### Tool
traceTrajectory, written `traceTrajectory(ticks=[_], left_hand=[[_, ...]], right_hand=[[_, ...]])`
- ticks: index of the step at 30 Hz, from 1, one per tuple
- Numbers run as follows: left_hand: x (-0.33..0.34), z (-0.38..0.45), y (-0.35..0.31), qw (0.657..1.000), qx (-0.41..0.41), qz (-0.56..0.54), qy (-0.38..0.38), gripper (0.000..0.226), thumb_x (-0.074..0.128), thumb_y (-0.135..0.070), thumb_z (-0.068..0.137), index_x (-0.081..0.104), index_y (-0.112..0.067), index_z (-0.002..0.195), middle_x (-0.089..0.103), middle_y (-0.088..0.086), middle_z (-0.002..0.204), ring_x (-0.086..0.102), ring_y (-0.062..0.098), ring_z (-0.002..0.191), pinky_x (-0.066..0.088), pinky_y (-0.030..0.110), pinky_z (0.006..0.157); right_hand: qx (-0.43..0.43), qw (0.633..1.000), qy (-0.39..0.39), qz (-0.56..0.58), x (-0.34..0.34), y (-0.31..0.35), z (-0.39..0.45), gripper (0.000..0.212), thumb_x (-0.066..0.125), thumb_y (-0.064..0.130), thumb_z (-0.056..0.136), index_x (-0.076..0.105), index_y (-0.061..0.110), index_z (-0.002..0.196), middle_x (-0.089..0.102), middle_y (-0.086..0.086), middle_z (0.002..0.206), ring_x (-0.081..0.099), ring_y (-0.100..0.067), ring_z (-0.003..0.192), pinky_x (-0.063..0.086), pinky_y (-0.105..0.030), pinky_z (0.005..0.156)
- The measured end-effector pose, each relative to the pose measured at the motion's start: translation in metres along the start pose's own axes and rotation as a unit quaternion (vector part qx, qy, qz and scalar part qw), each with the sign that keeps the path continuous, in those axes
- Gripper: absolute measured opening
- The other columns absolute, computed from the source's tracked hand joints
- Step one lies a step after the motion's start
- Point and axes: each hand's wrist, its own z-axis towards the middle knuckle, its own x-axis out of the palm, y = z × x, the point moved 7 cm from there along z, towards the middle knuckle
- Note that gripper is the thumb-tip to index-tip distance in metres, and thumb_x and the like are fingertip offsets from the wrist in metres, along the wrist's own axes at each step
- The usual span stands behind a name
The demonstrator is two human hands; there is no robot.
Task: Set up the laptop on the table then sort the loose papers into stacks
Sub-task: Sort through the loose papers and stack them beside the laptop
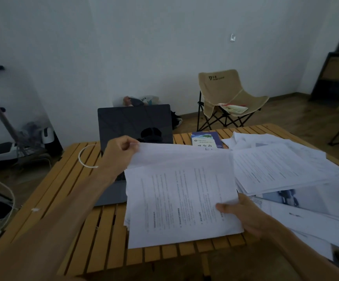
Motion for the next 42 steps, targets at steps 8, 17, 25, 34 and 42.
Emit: traceTrajectory(ticks=[8, 17, 25, 34, 42], left_hand=[[-0.073, 0.056, -0.065, 0.934, 0.098, -0.076, -0.336, 0.014, 0.046, -0.019, 0.096, 0.059, -0.015, 0.092, 0.061, -0.003, 0.084, 0.055, 0.009, 0.076, 0.047, 0.022, 0.066], [-0.012, 0.028, 0.015, 0.989, 0.046, 0.130, -0.050, 0.019, 0.048, -0.004, 0.094, 0.062, -0.016, 0.089, 0.063, 0.001, 0.080, 0.059, 0.015, 0.074, 0.048, 0.024, 0.065], [0.077, -0.023, 0.097, 0.983, 0.025, 0.181, 0.013, 0.022, 0.042, -0.013, 0.101, 0.054, -0.015, 0.083, 0.052, 0.001, 0.068, 0.048, 0.015, 0.057, 0.036, 0.033, 0.052], [0.071, -0.019, 0.128, 0.992, -0.113, 0.055, -0.020, 0.049, 0.065, -0.030, 0.092, 0.044, -0.010, 0.132, 0.049, 0.002, 0.121, 0.052, 0.019, 0.105, 0.045, 0.032, 0.087], [0.025, -0.017, 0.028, 0.966, -0.041, -0.250, 0.046, 0.036, 0.068, -0.025, 0.089, 0.061, -0.013, 0.122, 0.072, 0.006, 0.112, 0.070, 0.027, 0.099, 0.059, 0.042, 0.078]], right_hand=[[0.072, 0.997, -0.015, -0.027, -0.010, -0.009, 0.006, 0.036, 0.074, 0.004, 0.083, 0.068, 0.009, 0.118, 0.074, -0.009, 0.114, 0.070, -0.028, 0.106, 0.056, -0.045, 0.092], [0.128, 0.987, -0.074, -0.054, -0.014, -0.007, 0.009, 0.025, 0.059, 0.014, 0.096, 0.060, 0.010, 0.121, 0.069, -0.017, 0.112, 0.065, -0.034, 0.105, 0.049, -0.054, 0.099], [0.098, 0.987, -0.052, 0.116, -0.006, 0.010, 0.004, 0.051, 0.042, 0.063, 0.090, 0.062, 0.026, 0.120, 0.073, -0.014, 0.111, 0.075, -0.020, 0.092, 0.060, -0.030, 0.059], [0.040, 0.994, -0.046, -0.092, -0.003, 0.012, 0.002, 0.036, 0.060, 0.004, 0.094, 0.062, 0.027, 0.121, 0.075, 0.002, 0.109, 0.072, -0.020, 0.099, 0.059, -0.047, 0.086], [-0.149, 0.983, -0.084, -0.070, -0.019, 0.072, -0.028, 0.025, 0.060, 0.003, 0.093, 0.069, 0.019, 0.109, 0.075, 0.003, 0.104, 0.072, -0.019, 0.096, 0.061, -0.034, 0.074]])
